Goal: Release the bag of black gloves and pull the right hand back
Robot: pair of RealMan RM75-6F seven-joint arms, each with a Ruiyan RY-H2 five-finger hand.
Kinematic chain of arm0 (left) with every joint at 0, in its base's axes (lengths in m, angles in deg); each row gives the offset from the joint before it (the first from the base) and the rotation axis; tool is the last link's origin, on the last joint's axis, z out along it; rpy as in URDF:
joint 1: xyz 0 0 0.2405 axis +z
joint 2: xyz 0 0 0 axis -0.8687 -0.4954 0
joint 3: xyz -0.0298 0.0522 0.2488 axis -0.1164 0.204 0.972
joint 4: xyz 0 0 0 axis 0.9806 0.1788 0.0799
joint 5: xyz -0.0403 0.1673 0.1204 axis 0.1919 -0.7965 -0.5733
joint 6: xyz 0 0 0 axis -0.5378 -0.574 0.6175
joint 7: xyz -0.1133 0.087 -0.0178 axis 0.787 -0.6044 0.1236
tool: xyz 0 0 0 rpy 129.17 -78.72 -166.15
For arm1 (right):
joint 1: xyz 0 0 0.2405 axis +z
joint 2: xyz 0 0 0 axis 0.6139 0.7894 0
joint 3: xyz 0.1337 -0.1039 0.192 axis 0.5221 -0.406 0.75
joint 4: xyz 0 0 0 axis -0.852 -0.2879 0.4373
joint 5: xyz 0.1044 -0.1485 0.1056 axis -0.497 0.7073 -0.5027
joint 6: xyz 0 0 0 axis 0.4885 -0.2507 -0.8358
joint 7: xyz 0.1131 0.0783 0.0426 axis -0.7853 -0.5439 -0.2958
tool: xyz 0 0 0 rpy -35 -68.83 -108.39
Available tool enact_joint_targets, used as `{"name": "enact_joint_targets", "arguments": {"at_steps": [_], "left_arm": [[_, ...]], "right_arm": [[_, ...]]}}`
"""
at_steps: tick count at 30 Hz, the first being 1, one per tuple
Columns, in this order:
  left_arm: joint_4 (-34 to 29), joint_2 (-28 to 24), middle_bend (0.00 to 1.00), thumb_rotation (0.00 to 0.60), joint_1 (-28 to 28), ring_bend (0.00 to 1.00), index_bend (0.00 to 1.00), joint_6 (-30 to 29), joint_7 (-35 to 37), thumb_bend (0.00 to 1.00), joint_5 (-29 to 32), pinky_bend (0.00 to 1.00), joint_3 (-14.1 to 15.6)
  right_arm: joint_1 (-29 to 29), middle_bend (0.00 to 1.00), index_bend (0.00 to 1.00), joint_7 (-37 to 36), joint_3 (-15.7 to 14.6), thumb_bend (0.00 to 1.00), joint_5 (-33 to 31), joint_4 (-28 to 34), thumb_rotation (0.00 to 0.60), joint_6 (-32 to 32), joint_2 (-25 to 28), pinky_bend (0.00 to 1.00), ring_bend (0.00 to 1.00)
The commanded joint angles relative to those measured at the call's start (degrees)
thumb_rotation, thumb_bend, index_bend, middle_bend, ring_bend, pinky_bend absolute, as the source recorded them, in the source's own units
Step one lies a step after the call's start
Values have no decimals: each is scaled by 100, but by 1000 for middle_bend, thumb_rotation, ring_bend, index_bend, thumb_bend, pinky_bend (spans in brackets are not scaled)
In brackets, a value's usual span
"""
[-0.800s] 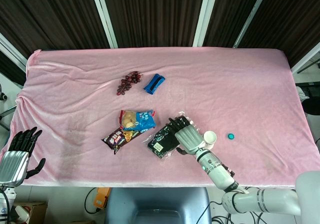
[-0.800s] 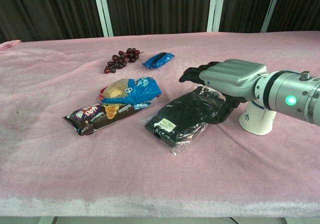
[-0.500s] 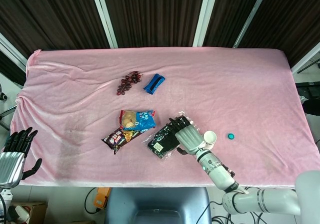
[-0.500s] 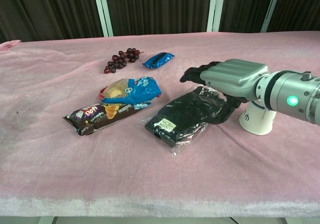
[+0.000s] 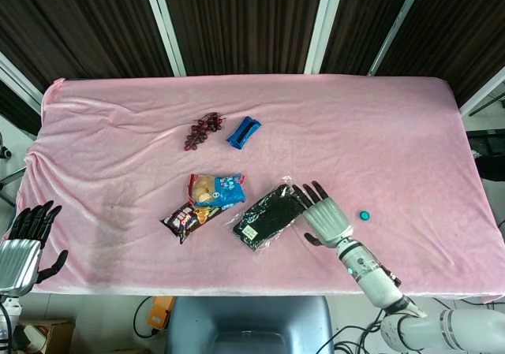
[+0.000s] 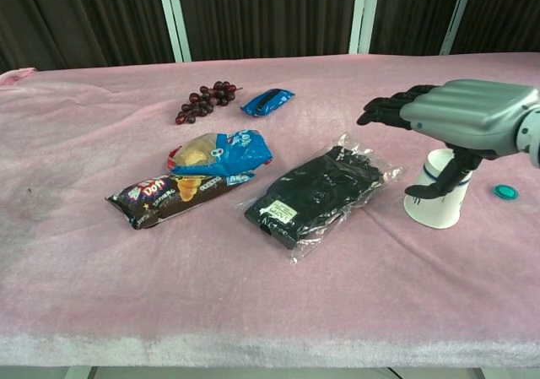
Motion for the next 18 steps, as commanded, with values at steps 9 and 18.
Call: {"name": "enact_joint_targets", "arguments": {"at_steps": [9, 18], "left_arm": [[-10, 12, 14, 600, -30, 0, 0, 51, -35, 367, 11, 0, -6], [-3, 1, 14, 600, -18, 0, 0, 40, -16, 367, 27, 0, -7]], "right_arm": [[-63, 0, 335, 61, -86, 410, -440, -399, 600, -213, 37, 0, 0], [-72, 0, 476, 112, -77, 410, -488, -548, 600, -209, -24, 0, 0]]}}
